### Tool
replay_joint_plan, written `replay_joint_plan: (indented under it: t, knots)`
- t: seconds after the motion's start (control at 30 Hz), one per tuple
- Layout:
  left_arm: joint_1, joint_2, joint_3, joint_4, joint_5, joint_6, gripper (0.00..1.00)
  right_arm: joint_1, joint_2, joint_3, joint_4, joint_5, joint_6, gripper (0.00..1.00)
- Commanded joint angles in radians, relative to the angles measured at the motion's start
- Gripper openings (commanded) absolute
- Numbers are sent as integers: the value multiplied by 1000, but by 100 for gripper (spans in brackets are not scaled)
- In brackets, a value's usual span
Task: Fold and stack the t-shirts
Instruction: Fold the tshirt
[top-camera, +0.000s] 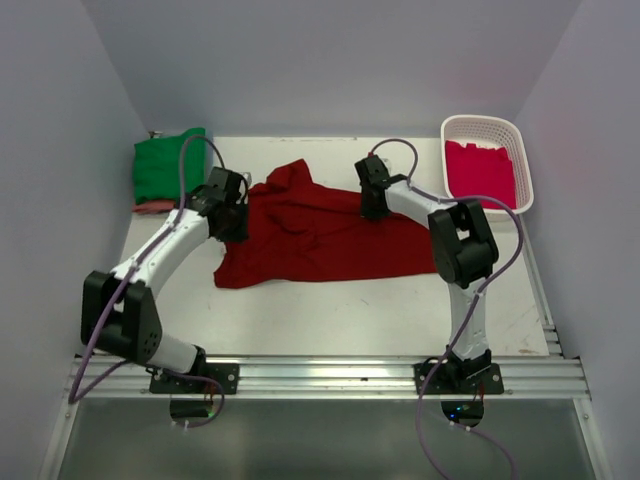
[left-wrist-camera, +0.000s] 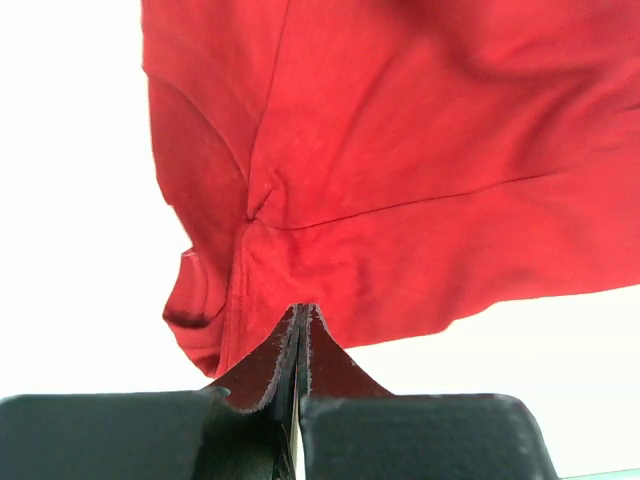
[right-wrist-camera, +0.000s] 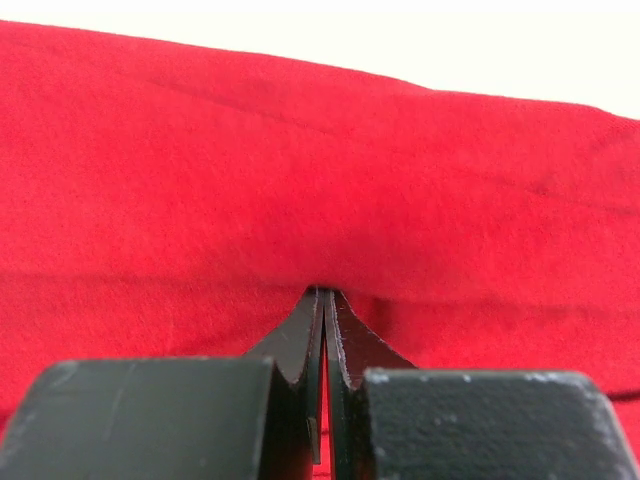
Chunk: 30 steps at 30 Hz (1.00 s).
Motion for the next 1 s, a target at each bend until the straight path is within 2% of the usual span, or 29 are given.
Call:
replay_joint_plan:
  t: [0.0, 0.13, 0.17, 0.3, 0.37, 0.4, 0.47, 0.5, 0.57, 0.63, 0.73, 0.97]
  knots:
    - [-8, -180, 5, 105, -2, -2, 0, -11, -92, -105, 61, 14, -31, 0]
    - [-8, -241, -65, 218, 29, -40, 0, -8, -198, -153, 127, -16, -49, 0]
    - [-8, -251, -119, 260, 80, -66, 0, -8, -213, -150, 133, -31, -55, 0]
    - [-11, -254, -266, 580, 185, -152, 0, 0, -210, -112, 124, -126, -89, 0]
    - [-16, -245, -343, 691, 230, -198, 0, 9, -210, -96, 123, -177, -114, 0]
    - [-19, -240, -364, 805, 251, -212, 0, 15, -213, -90, 124, -192, -123, 1]
    - [-24, -220, -418, 883, 289, -245, 0, 24, -210, -64, 127, -293, -140, 5]
    - [-28, -214, -431, 927, 299, -253, 0, 24, -207, -50, 124, -334, -143, 11]
    - [-33, -196, -467, 961, 313, -272, 0, 40, -177, 8, 101, -463, -160, 17]
    - [-37, -192, -490, 992, 314, -284, 0, 73, -143, 51, 88, -523, -170, 28]
    - [-42, -212, -543, 1036, 302, -301, 0, 137, -80, 143, 39, -554, -204, 37]
    - [-50, -217, -625, 1046, 210, -322, 0, 204, 122, 413, -44, -654, -189, 36]
